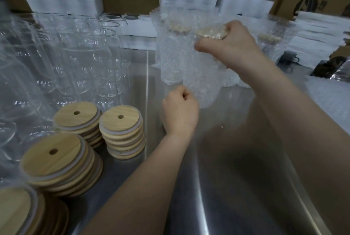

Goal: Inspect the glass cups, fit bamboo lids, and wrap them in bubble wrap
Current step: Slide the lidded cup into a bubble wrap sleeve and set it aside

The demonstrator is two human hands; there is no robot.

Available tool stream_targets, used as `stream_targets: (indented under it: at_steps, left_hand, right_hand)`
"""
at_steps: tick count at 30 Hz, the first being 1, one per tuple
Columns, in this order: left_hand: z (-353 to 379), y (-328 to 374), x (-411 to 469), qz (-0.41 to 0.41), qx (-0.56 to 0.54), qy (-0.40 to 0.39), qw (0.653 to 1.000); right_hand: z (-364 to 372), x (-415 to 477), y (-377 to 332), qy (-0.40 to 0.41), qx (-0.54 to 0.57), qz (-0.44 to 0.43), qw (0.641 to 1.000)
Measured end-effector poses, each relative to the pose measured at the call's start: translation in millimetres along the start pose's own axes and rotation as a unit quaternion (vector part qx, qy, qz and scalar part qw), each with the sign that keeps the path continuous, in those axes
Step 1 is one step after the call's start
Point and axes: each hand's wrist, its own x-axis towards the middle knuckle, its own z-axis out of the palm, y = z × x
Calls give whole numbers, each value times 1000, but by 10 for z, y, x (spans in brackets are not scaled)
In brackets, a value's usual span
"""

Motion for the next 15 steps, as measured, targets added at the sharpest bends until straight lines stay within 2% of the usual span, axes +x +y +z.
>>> stream_targets:
  at_steps: [1,3,6,8,15]
  left_hand:
    - [1,10,-11,-2,35,-32,999]
    - [24,50,-59,44,92,-105,989]
    - [52,112,-164,157,164,-236,945]
    - [53,111,-180,202,185,-295,915]
    - [49,68,-135,155,121,-328,924]
  right_hand:
    - [-2,25,-53,4,0,-15,1000]
    - [9,83,-191,-7,6,-46,999]
    - [84,163,-422,-39,18,-67,997]
    - [208,239,-540,-62,25,-67,996]
    - [857,550,-738,-137,42,-22,989]
